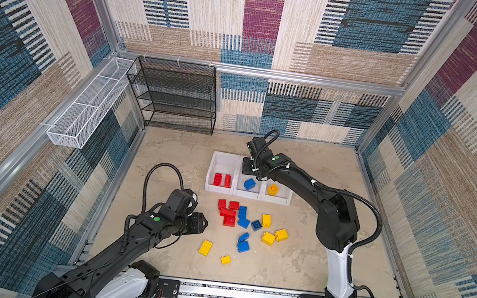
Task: Sort the legos into containers by color
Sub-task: 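Carry the blue brick with the right gripper into the middle compartment and release, then raise the right gripper from the bin while the left gripper reaches over red bricks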
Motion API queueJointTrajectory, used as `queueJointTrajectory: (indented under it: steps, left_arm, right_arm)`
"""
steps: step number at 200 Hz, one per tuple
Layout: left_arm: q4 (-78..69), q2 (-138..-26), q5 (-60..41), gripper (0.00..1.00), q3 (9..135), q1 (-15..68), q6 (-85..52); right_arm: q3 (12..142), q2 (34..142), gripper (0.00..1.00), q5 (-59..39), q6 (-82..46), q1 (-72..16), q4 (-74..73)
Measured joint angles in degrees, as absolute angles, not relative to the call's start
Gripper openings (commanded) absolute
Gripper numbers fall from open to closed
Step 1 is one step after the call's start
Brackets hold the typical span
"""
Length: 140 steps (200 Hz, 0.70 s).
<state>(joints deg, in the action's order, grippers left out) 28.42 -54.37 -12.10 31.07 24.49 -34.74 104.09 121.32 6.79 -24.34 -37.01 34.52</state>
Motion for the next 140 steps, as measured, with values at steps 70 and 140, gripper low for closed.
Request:
queueJointTrajectory:
  steps: [70, 140]
  left_arm:
    - [26.39, -56.90, -11.25, 0.55, 31.77, 24.56, -34.89]
    - [26.39, -57.36, -12.56, 0.55, 32.21, 24.77, -34.46]
  right_arm:
    - [105.16, 123.55, 0.45, 4.51, -23.57, -36.07, 34.48]
    - [105.56, 123.33, 0.53, 4.49, -24.23, -36.03, 34.59]
